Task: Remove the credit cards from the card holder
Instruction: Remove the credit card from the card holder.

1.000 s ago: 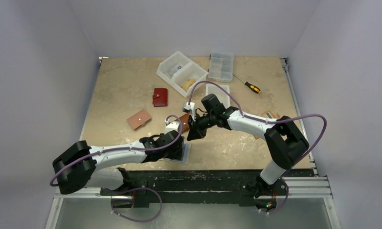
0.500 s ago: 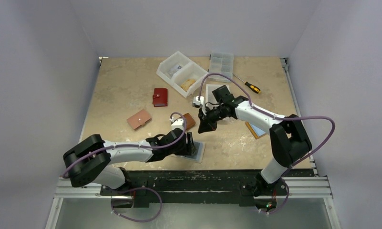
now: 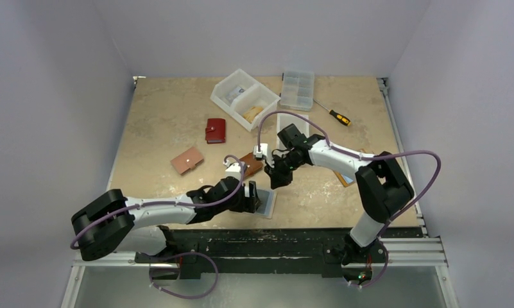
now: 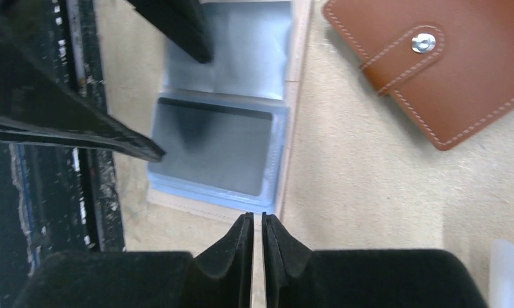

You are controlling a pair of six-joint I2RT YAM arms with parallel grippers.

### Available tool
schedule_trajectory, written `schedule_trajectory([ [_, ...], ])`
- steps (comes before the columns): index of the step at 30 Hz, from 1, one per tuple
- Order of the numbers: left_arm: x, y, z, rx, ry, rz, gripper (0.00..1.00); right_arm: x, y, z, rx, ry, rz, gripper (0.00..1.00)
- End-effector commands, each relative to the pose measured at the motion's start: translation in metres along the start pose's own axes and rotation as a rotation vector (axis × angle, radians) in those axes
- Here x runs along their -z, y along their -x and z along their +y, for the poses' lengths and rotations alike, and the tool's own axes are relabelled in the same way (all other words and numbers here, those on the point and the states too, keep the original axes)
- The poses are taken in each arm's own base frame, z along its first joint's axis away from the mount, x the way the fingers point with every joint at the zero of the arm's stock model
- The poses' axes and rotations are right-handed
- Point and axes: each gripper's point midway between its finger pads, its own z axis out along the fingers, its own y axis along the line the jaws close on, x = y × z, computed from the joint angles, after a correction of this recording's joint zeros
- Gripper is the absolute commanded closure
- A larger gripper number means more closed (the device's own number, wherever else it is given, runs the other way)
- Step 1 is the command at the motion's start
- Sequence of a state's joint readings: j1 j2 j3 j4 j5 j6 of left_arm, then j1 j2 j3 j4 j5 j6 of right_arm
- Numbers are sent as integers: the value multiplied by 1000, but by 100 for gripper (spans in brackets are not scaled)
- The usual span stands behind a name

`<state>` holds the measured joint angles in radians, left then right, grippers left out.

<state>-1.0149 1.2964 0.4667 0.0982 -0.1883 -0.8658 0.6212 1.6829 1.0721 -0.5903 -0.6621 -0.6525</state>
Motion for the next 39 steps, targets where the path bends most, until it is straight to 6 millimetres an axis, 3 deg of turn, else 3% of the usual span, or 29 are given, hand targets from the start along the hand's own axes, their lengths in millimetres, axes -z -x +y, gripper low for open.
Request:
schedule_trajectory([
  [1, 6, 2, 3, -59, -35, -33, 22, -5, -2, -21, -75, -88, 16, 78],
  [5, 5, 1, 2, -52, -69, -56, 21, -14, -1, -11, -124, -6, 7, 66],
  [12, 5, -1, 3, -31, -92, -73, 21, -21, 1, 1, -176, 92, -5, 57],
  [19, 3, -2, 0, -8, -112, -83, 22, -22, 12, 14, -205, 181, -38, 60],
  [27, -7, -11, 2, 3, -110, -54, 22, -25, 10, 14, -240, 199, -32, 65],
  [37, -7, -14, 8, 7, -93, -55, 21, -22, 19, 21, -268, 234, -57, 66],
  [39, -7, -16, 10, 8, -83, -54, 21, -22, 19, 15, -271, 192, -52, 65],
])
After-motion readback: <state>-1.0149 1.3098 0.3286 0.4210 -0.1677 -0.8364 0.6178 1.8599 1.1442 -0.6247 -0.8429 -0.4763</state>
